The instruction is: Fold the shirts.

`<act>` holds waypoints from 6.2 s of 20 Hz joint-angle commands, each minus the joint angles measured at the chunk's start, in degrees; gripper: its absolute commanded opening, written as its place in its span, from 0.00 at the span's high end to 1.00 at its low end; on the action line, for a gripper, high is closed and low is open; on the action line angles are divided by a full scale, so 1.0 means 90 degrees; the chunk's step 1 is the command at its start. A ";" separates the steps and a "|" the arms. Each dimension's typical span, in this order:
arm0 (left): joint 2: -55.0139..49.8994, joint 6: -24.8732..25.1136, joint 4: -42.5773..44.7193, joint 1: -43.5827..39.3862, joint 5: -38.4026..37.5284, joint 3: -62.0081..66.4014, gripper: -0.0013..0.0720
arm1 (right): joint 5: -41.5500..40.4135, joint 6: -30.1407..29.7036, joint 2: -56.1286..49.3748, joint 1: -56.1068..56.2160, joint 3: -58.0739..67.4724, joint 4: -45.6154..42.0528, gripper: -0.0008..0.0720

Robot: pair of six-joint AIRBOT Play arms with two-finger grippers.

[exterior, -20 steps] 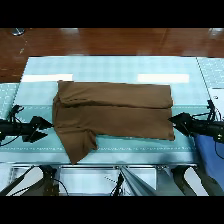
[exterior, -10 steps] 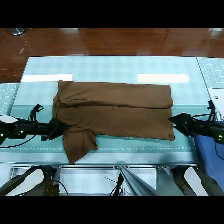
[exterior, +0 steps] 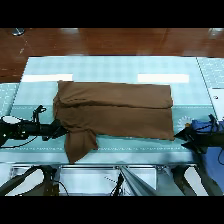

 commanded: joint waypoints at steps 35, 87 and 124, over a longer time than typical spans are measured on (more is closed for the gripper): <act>-0.3769 -0.1681 -0.0726 -0.0804 -0.0432 0.6458 0.95 | -0.1256 -0.0784 -0.4420 0.1872 0.4811 0.2805 0.95; -0.5559 -0.2548 0.0002 -0.8403 0.0617 0.8718 0.95 | 0.0782 0.0425 0.2062 0.2220 0.3449 0.1081 0.95; 0.3881 -0.1802 0.0838 -0.2130 0.0656 0.0869 0.95 | 0.0525 0.1217 -0.1953 0.4563 0.6164 -0.1496 0.14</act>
